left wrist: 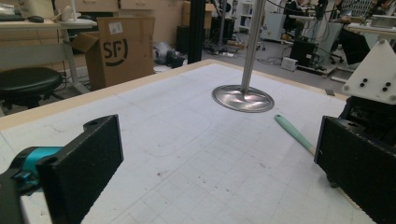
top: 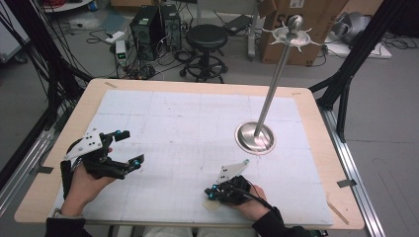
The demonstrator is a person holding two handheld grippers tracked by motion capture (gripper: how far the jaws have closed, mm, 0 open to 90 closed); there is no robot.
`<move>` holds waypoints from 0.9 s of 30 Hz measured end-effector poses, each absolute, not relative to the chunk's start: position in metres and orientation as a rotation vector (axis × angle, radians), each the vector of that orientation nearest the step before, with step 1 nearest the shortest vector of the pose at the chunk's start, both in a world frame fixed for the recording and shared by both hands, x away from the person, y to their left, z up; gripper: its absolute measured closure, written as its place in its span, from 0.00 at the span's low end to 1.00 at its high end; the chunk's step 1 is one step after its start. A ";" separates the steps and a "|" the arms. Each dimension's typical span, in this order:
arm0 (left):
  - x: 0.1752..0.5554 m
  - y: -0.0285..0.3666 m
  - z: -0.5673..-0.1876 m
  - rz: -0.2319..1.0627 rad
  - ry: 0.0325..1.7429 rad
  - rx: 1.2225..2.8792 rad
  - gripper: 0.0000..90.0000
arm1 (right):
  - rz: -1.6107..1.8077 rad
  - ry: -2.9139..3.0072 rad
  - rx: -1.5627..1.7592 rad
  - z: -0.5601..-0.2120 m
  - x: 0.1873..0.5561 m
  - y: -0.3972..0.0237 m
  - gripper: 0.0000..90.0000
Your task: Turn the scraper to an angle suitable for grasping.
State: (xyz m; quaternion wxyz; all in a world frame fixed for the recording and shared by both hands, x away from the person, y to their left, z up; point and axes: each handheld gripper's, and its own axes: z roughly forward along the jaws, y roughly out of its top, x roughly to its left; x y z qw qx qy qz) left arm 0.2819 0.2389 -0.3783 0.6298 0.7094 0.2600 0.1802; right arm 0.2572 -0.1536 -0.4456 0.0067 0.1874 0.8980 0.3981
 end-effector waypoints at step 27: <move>0.285 0.231 -0.378 0.411 0.585 1.643 0.02 | 1.116 2.554 0.903 -0.444 0.285 -0.252 1.00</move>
